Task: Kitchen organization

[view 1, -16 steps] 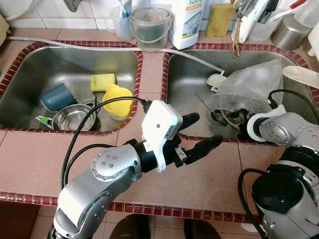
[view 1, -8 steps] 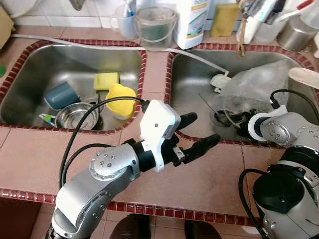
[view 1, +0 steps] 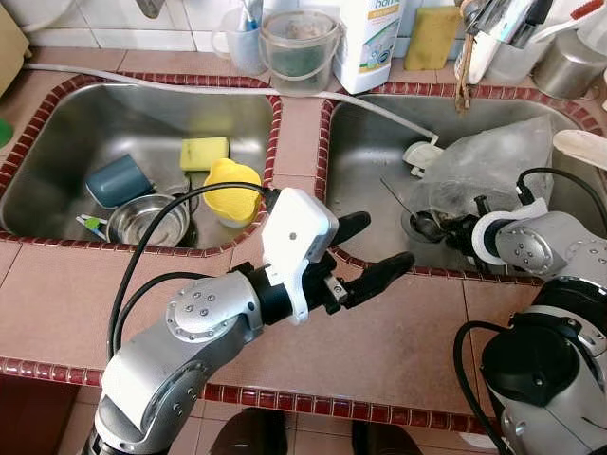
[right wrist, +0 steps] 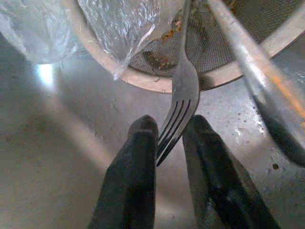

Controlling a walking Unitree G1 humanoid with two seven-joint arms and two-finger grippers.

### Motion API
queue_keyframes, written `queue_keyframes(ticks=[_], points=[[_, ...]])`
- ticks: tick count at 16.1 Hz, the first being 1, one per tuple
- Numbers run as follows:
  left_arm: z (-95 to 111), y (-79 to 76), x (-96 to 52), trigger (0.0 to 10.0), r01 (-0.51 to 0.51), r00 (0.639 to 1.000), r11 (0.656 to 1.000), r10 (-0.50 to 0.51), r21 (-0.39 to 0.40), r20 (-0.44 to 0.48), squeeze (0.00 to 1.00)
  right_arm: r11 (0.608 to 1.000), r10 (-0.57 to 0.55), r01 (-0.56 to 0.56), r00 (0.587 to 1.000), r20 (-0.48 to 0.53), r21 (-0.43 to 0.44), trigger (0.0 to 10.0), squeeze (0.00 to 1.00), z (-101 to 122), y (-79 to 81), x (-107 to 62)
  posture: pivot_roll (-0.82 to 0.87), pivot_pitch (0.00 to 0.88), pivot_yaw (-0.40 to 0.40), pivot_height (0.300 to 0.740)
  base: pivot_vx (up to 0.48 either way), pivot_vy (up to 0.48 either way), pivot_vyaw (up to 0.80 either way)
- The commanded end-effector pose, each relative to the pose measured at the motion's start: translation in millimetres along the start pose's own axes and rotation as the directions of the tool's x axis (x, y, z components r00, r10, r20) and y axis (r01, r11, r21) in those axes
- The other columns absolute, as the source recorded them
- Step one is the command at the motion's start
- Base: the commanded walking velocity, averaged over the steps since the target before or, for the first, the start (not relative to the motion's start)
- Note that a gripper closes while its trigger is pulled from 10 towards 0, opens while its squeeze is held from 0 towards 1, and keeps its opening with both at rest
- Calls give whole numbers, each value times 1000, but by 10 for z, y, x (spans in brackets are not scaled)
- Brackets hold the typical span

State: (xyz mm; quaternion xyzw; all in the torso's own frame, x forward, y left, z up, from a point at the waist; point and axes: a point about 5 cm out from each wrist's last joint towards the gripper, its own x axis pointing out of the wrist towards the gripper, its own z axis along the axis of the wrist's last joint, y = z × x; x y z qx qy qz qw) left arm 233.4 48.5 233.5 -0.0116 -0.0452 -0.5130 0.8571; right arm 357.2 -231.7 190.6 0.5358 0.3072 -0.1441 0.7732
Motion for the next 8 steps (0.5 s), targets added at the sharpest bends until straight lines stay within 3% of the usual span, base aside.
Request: queue_keyframes(ticks=[1, 8], points=[[4, -32, -9, 10000, 16, 1000, 1000, -16, 1, 1, 0, 996, -85, 86, 996, -24, 26, 0, 0, -13, -191, 47, -82, 333, 53, 740, 0, 0, 0], [13, -21, -23, 10000, 11, 1000, 1000, -11, 6, 4, 0, 993, -56, 57, 998, -12, 102, 0, 0, 11, -170, 51, -73, 333, 53, 740, 0, 0, 0]])
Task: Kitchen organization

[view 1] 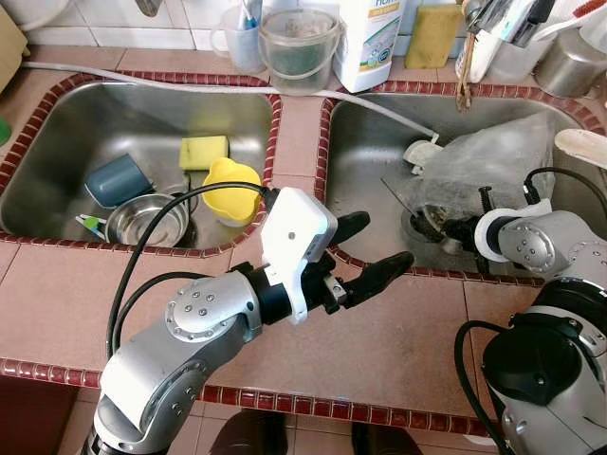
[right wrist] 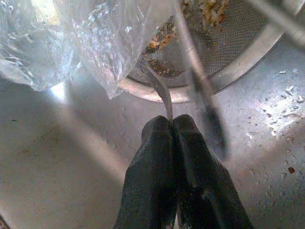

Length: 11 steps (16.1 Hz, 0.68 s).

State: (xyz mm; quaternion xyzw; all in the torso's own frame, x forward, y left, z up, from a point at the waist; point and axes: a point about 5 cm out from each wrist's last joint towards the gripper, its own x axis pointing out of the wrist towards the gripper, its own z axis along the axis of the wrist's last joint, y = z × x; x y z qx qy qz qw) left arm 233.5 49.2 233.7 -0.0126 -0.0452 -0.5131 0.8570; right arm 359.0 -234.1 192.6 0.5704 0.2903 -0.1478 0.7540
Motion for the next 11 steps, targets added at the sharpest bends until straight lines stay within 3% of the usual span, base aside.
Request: queue_keyframes(ticks=[1, 3, 4, 5, 6, 8, 11], points=[[12, -23, -17, 10000, 11, 1000, 1000, -11, 10, 3, 0, 997, -72, 72, 997, -18, 32, 0, 0, -12, -179, 49, -73, 334, 54, 740, 0, 0, 0], [17, -18, -20, 10000, 10, 1000, 1000, -10, 12, 4, 0, 996, -67, 66, 998, 0, 54, 0, 0, -11, -182, 49, -73, 334, 54, 740, 0, 0, 0], [20, -12, -23, 10000, 8, 1000, 1000, -8, 14, 5, 0, 997, -44, 42, 999, 29, 71, 2588, 0, 9, -172, 37, -68, 330, 55, 740, 0, 0, 0], [21, -11, -25, 10000, 7, 1000, 1000, -7, 16, 6, 0, 994, 1, -6, 999, 48, 105, 8471, 0, 28, -141, 18, -68, 330, 55, 740, 0, 0, 0], [22, -9, -27, 10000, 6, 1000, 1000, -6, 18, 6, 0, 992, 23, -31, 997, 71, 123, 10000, 0, 44, -128, 1, -66, 328, 55, 740, 0, 0, 0], [24, -5, -31, 10000, 4, 1000, 1000, -4, 23, 6, 0, 966, 126, -141, 989, 83, 218, 10000, 0, 39, -68, -42, -64, 327, 56, 740, 0, 0, 0], [22, 0, -38, 10000, 0, 1000, 1000, 0, 25, 5, 0, 938, 239, -253, 967, 84, 238, 10000, 0, -17, 55, -122, -63, 325, 56, 740, 0, 0, 0]])
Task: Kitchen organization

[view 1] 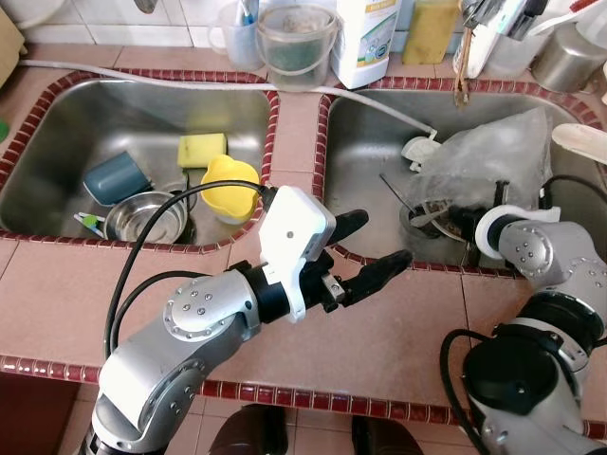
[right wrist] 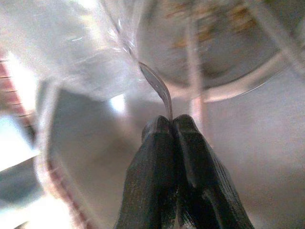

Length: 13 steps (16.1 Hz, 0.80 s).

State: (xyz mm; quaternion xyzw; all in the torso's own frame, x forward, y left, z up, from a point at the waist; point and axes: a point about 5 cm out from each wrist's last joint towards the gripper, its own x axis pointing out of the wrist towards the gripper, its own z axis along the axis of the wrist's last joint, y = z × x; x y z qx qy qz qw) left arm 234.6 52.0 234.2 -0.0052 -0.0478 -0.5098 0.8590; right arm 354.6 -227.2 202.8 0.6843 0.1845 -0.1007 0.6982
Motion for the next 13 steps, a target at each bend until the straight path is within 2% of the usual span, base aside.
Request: queue_keyframes(ticks=[1, 3, 5, 7, 13], points=[[13, -21, -21, 10000, 7, 1000, 1000, -7, 10, 7, 0, 997, 68, -69, 998, 13, 21, 10000, 0, 2, 68, -66, -63, 325, 56, 740, 0, 0, 0], [12, -13, -18, 10000, 8, 1000, 1000, -8, 11, 9, 0, 983, 179, -179, 984, 1, 36, 10000, 0, -114, 236, -158, -66, 319, 59, 740, 0, 0, 0], [12, -5, -16, 10000, 8, 1000, 1000, -9, 13, 10, 0, 975, 220, -219, 975, -14, 43, 10000, 0, -178, 292, -196, -67, 315, 59, 740, 0, 0, 0], [17, 7, -9, 10000, 10, 1000, 1000, -10, 19, 13, 0, 967, 254, -253, 967, -27, 36, 10000, 0, -258, 324, -232, -68, 312, 60, 740, 0, 0, 0], [32, 23, -4, 10000, 3, 1000, 1000, -3, 29, 18, 0, 949, 314, -313, 950, 4, -14, 10000, 0, -243, 390, -323, -65, 309, 60, 740, 0, 0, 0]])
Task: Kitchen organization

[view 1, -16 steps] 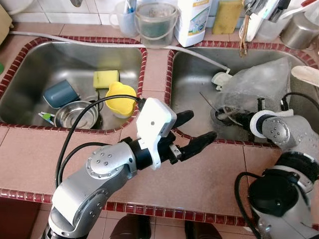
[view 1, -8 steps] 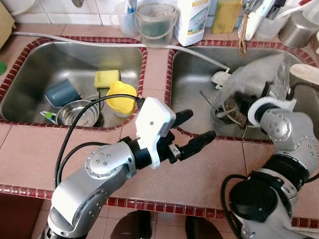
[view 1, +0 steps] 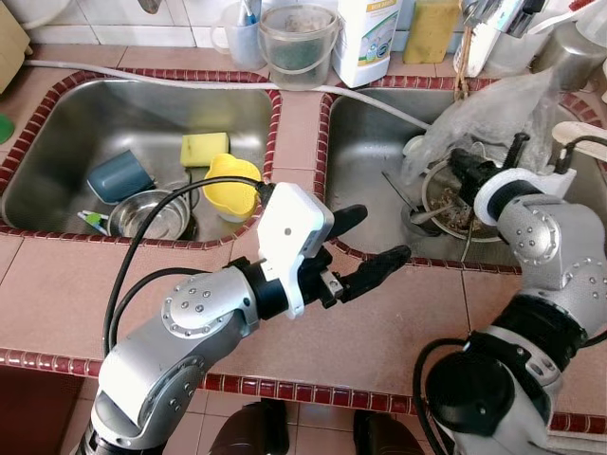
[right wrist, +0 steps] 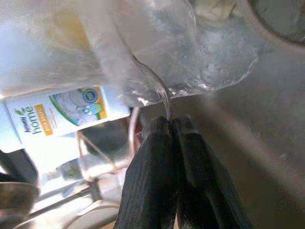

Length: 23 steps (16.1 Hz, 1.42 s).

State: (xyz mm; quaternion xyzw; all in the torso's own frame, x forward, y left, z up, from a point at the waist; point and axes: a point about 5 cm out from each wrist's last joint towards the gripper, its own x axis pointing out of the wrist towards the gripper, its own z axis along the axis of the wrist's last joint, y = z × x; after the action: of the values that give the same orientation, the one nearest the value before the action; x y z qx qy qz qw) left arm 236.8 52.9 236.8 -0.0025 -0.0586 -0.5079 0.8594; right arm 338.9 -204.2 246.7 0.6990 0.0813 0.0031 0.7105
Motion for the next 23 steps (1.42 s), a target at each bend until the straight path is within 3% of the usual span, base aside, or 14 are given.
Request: queue_keyframes(ticks=[1, 3, 6, 11, 15, 17, 19, 21, 23], points=[[11, 2, -8, 10000, 3, 1000, 1000, -3, 15, 3, 0, 999, 45, -44, 999, 29, -25, 10000, 0, 24, 61, -73, -64, 307, 60, 740, 0, 0, 0], [12, 13, -11, 10000, -1, 1000, 1000, 1, 14, 4, 0, 995, 89, -87, 996, 33, -50, 10000, 0, -5, 89, -159, -66, 306, 60, 740, 0, 0, 0], [15, 15, -13, 10000, 0, 1000, 1000, 0, 17, 6, 0, 987, 161, -161, 987, 28, 7, 10000, 0, -95, 68, -309, -68, 303, 64, 740, 0, 0, 0], [5, 46, -5, 10000, 6, 1000, 1000, -6, 23, 6, 0, 996, 72, -66, 990, 117, -53, 10000, 0, -180, -92, -559, -86, 295, 73, 740, 0, 0, 0], [3, 74, 4, 10000, 13, 1000, 1000, -13, 27, 10, 0, 994, -29, 12, 988, 151, 110, 10000, 0, -170, -333, -573, -93, 282, 79, 740, 0, 0, 0], [1, 85, 8, 10000, 15, 1000, 999, -16, 33, 10, 0, 983, -78, 57, 990, 119, 173, 10000, 0, -226, -422, -528, -94, 275, 80, 740, 0, 0, 0], [11, 113, 2, 10000, 13, 1000, 999, -13, 42, 12, 0, 966, -55, 59, 998, -21, 252, 10000, 0, -587, -380, -486, -90, 266, 80, 740, 0, 0, 0], [13, 125, 4, 10000, 7, 1000, 999, -8, 49, 13, 0, 961, -22, 43, 997, -78, 272, 10000, 0, -729, -361, -464, -83, 260, 78, 740, 0, 0, 0], [26, 134, -6, 10000, 1, 1000, 998, -2, 60, 18, 0, 948, -56, 103, 986, -159, 302, 10000, 0, -906, -460, -393, -69, 258, 76, 740, 0, 0, 0]])
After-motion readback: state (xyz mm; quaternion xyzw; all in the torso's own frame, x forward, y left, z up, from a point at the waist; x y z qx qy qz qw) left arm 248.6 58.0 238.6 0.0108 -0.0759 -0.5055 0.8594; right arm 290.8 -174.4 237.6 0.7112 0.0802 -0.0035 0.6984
